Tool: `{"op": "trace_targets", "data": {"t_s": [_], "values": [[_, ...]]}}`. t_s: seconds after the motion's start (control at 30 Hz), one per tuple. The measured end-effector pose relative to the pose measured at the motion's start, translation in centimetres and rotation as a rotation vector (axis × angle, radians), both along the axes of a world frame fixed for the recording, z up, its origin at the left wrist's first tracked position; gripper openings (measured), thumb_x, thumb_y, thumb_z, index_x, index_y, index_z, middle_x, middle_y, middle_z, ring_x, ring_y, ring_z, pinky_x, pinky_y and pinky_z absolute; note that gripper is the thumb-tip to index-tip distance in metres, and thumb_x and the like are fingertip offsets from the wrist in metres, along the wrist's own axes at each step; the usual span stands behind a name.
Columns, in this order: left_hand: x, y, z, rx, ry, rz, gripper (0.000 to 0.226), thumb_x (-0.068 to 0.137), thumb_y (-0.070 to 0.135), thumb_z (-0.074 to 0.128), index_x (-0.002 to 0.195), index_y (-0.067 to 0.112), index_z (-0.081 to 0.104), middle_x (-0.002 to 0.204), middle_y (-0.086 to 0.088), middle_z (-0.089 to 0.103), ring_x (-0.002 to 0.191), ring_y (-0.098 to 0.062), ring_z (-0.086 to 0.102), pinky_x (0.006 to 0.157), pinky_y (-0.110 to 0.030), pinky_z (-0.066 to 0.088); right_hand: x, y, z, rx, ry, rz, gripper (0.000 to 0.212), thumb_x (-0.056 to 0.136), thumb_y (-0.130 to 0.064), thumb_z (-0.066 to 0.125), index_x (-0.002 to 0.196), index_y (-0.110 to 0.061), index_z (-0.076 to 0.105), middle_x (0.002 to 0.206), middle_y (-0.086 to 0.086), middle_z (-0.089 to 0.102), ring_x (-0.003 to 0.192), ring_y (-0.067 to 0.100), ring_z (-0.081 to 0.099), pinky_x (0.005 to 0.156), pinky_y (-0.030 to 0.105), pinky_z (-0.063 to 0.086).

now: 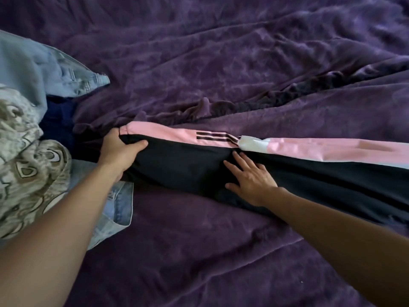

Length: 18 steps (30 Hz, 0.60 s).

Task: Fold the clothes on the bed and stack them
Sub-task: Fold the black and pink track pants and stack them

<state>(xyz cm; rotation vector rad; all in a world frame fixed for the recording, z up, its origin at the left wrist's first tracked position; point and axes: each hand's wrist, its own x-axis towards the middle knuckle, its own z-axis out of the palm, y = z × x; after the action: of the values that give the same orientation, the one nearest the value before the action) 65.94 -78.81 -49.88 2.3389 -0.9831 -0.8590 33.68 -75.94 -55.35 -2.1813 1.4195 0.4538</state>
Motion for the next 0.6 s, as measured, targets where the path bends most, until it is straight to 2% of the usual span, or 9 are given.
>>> {"op": "trace_targets", "data": {"t_s": [0.07, 0.17, 0.3, 0.4, 0.47, 0.53, 0.6], "values": [[-2.5, -0.4, 2.5, -0.053, 0.037, -0.08, 0.042, 0.074, 0.018, 0.072, 0.113, 0.019, 0.056, 0.109, -0.003, 0.062, 0.099, -0.021, 0.059, 0.085, -0.03, 0.046, -1.0, 0.4, 1.2, 0.007, -0.067, -0.063, 0.065, 0.095, -0.053, 0.043, 0.152, -0.034, 0.017, 0.162, -0.001, 0.007, 0.148, 0.018, 0.008, 0.111, 0.041, 0.027], [-8.0, -0.1, 6.7, -0.112, 0.015, -0.345, 0.046, 0.076, 0.011, 0.065, 0.118, 0.023, 0.052, 0.11, 0.002, 0.062, 0.104, -0.02, 0.058, 0.084, -0.027, 0.043, -5.0, 2.2, 3.1, -0.064, -0.089, -0.244, 0.058, 0.095, -0.047, 0.047, 0.149, -0.031, 0.03, 0.156, -0.002, 0.028, 0.141, 0.02, 0.028, 0.106, 0.036, 0.036], [-17.7, 2.5, 8.5, -0.151, -0.153, -0.701, 0.052, 0.081, 0.014, 0.061, 0.128, 0.027, 0.042, 0.121, -0.005, 0.057, 0.106, -0.034, 0.058, 0.082, -0.044, 0.05, -12.0, 5.8, 5.2, -0.088, -0.025, -0.467, 0.055, 0.094, -0.043, 0.051, 0.145, -0.028, 0.038, 0.145, -0.003, 0.043, 0.132, 0.021, 0.04, 0.097, 0.036, 0.043], [-24.4, 4.8, 6.5, -0.097, -0.268, -0.836, 0.055, 0.087, 0.017, 0.058, 0.135, 0.031, 0.034, 0.116, -0.007, 0.049, 0.097, -0.035, 0.059, 0.072, -0.042, 0.047, -16.2, 8.4, 5.6, -0.082, 0.056, -0.546, 0.056, 0.093, -0.041, 0.053, 0.145, -0.027, 0.037, 0.144, -0.002, 0.044, 0.13, 0.022, 0.042, 0.095, 0.035, 0.044], [-27.7, 6.3, 3.9, -0.018, -0.26, -0.943, 0.065, 0.087, 0.018, 0.06, 0.141, 0.031, 0.026, 0.117, -0.008, 0.044, 0.1, -0.033, 0.057, 0.071, -0.041, 0.045, -18.2, 9.7, 5.3, -0.058, 0.092, -0.588, 0.058, 0.093, -0.041, 0.054, 0.146, -0.028, 0.035, 0.148, -0.002, 0.04, 0.133, 0.021, 0.038, 0.095, 0.036, 0.044], [-30.1, 8.0, 0.7, 0.145, -0.198, -1.062, 0.079, 0.087, 0.019, 0.061, 0.147, 0.033, 0.012, 0.13, -0.009, 0.036, 0.114, -0.032, 0.048, 0.082, -0.043, 0.046, -19.8, 10.9, 4.6, -0.017, 0.103, -0.603, 0.06, 0.092, -0.041, 0.054, 0.147, -0.03, 0.033, 0.152, -0.003, 0.033, 0.138, 0.019, 0.031, 0.097, 0.037, 0.044], [-31.4, 9.4, -1.6, 0.31, -0.192, -1.15, 0.084, 0.088, 0.02, 0.058, 0.151, 0.032, 0.003, 0.148, -0.013, 0.018, 0.128, -0.034, 0.034, 0.095, -0.046, 0.042, -20.9, 11.8, 3.9, 0.002, 0.08, -0.599, 0.06, 0.091, -0.04, 0.056, 0.146, -0.031, 0.035, 0.155, -0.005, 0.029, 0.141, 0.017, 0.027, 0.1, 0.038, 0.044]]}}
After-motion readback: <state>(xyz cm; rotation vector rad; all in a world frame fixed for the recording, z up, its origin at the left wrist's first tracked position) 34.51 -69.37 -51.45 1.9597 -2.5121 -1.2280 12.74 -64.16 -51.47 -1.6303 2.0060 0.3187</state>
